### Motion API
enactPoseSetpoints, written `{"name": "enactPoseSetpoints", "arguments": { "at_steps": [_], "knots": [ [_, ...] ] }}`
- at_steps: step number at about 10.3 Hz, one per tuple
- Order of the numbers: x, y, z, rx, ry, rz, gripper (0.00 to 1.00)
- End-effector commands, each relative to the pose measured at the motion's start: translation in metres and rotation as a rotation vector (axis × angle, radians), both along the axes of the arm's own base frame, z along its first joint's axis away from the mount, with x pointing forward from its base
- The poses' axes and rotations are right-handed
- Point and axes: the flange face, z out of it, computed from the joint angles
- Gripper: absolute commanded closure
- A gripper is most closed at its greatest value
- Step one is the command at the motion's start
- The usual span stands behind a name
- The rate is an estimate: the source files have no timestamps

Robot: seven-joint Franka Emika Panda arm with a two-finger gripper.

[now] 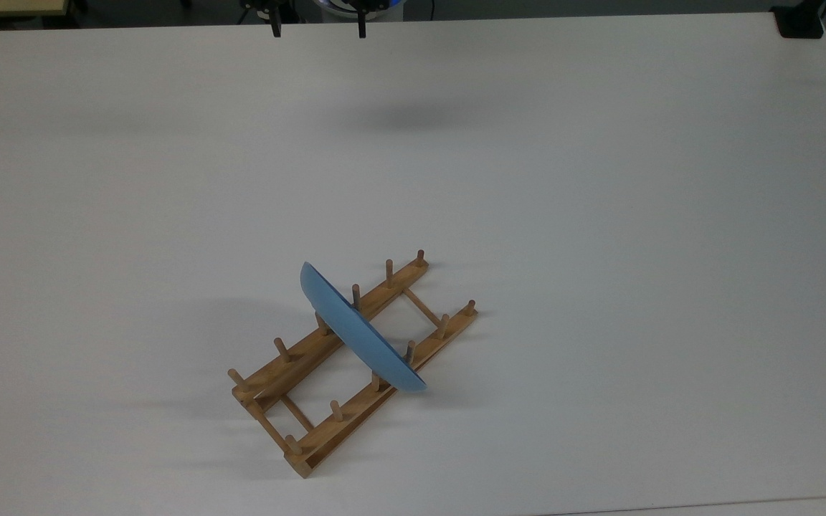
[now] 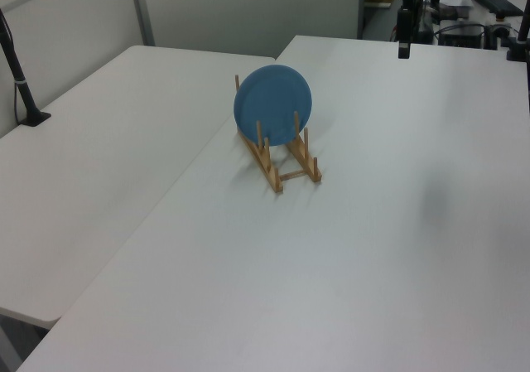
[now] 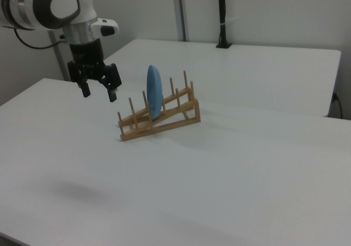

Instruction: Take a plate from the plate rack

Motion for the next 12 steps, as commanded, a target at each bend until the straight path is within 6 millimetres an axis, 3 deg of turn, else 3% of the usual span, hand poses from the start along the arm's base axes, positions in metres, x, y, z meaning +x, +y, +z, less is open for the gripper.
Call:
{"name": "enactPoseSetpoints", "arguments": {
  "at_steps": [1, 6, 8, 12],
  "knots": [
    [-0.004, 0.000, 0.003, 0.014, -0.004, -0.005, 0.00],
    [0.004, 0.003, -0.004, 0.010, -0.014, 0.012, 0.00],
    [0.023, 0.005, -0.003, 0.013, -0.074, 0.014, 0.00],
    [0.090, 0.011, -0.014, -0.049, -0.249, 0.042, 0.00]
  ]
}}
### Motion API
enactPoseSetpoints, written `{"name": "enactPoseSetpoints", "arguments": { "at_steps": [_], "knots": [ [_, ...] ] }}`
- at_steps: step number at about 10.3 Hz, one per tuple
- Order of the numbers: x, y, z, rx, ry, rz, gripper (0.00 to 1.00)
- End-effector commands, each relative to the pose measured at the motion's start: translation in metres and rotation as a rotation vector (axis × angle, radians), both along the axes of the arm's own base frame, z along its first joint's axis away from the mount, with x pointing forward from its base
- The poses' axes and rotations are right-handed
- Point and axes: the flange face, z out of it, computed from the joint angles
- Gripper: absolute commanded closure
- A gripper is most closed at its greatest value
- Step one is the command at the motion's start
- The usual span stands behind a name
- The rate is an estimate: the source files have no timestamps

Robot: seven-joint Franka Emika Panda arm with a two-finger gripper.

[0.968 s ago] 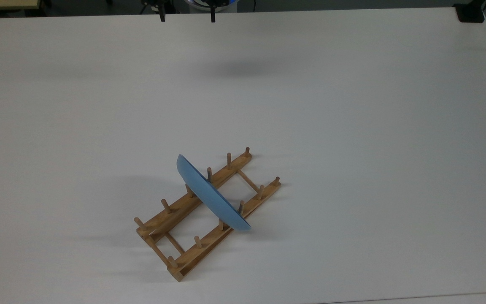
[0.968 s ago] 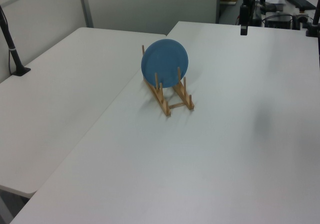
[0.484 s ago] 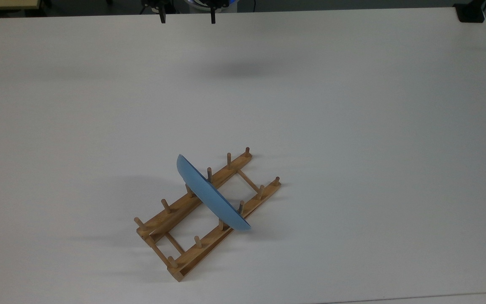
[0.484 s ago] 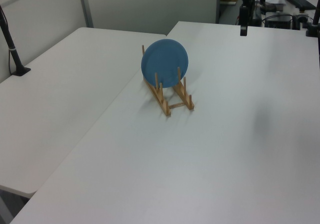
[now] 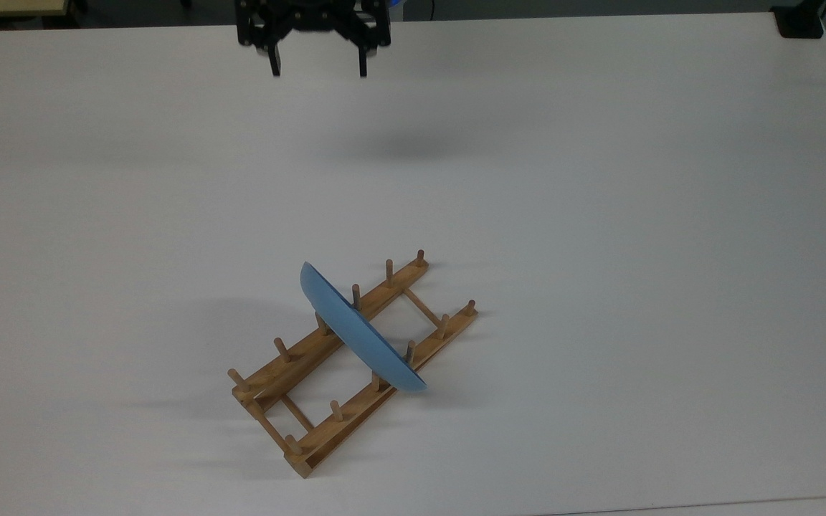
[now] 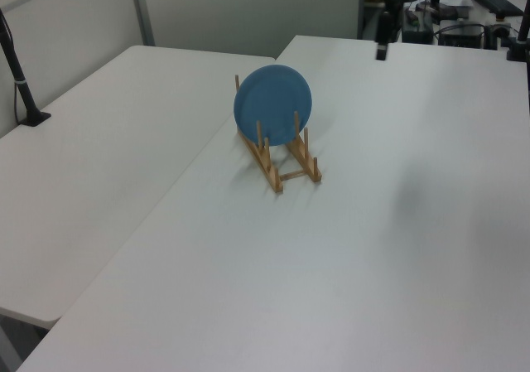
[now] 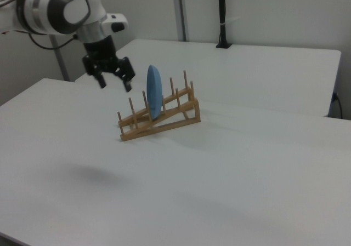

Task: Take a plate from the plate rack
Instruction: 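Lower the open gripper toward the rim of the blue plate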

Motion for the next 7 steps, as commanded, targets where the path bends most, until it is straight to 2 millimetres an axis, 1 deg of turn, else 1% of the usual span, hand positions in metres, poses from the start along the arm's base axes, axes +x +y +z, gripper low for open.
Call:
{"name": "enactPoseSetpoints", "arguments": {
  "at_steps": [1, 2, 3, 4, 5, 6, 7],
  "knots": [
    [0.061, 0.020, -0.011, -0.092, -0.182, 0.067, 0.00],
    [0.074, 0.032, -0.018, -0.135, -0.254, 0.110, 0.00],
    [0.085, 0.039, -0.032, -0.190, -0.290, 0.140, 0.00],
    [0.092, 0.040, -0.043, -0.225, -0.308, 0.127, 0.02],
    [0.099, 0.042, -0.050, -0.257, -0.344, 0.097, 0.03],
    [0.108, 0.048, -0.059, -0.309, -0.402, 0.066, 0.11],
    [0.112, 0.056, -0.072, -0.337, -0.418, 0.054, 0.19]
  ]
}}
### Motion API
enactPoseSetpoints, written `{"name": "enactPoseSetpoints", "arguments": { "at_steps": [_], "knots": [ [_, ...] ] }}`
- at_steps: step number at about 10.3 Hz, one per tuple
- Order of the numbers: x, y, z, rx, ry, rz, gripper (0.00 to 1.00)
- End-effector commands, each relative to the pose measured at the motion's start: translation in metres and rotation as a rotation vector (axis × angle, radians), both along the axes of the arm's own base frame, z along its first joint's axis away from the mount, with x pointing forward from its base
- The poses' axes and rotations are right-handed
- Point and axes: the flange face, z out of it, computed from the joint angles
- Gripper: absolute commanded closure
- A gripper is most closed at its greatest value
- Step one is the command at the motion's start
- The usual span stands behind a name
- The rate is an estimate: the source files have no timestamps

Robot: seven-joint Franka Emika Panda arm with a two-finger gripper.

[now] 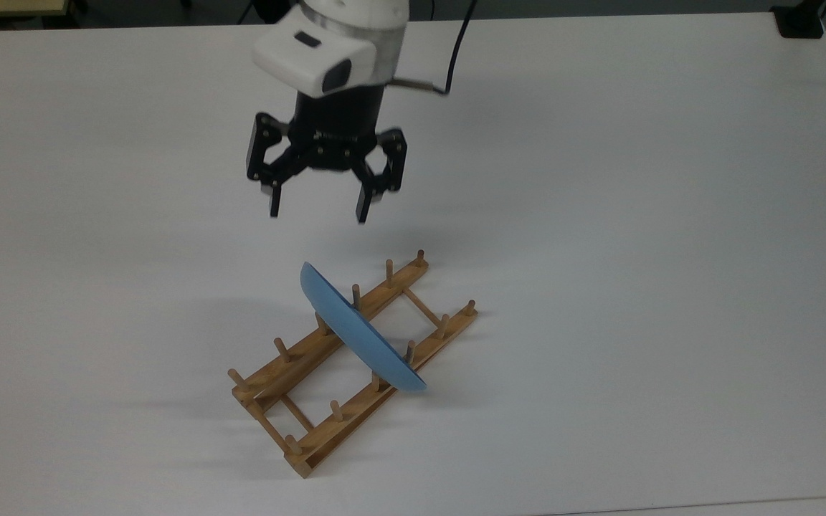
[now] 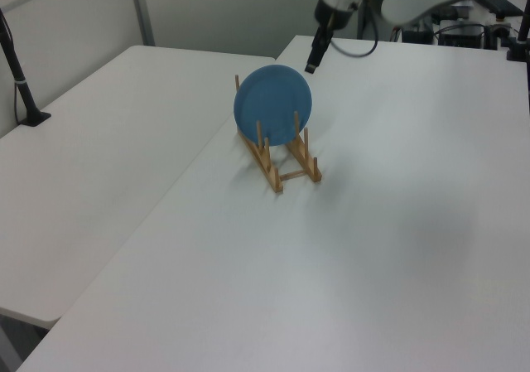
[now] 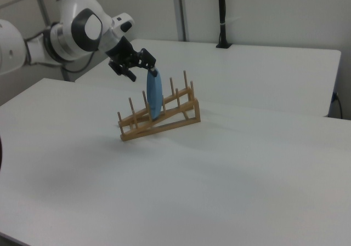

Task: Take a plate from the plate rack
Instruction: 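Lower the open gripper toward the rim of the blue plate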

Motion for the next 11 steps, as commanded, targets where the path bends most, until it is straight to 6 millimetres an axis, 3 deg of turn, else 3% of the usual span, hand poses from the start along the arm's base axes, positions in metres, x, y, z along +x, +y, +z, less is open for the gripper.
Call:
{"name": "enactPoseSetpoints", "arguments": {
  "at_steps": [1, 3, 4, 11],
  "knots": [
    [0.0220, 0.0253, -0.0327, -0.096, -0.122, -0.066, 0.38],
    [0.0244, 0.0263, -0.0386, -0.117, -0.150, -0.081, 0.72],
    [0.0245, 0.0264, -0.0385, -0.120, -0.152, -0.079, 0.80],
    [0.0272, 0.0242, -0.0342, -0.169, -0.171, -0.059, 0.95]
  ]
}}
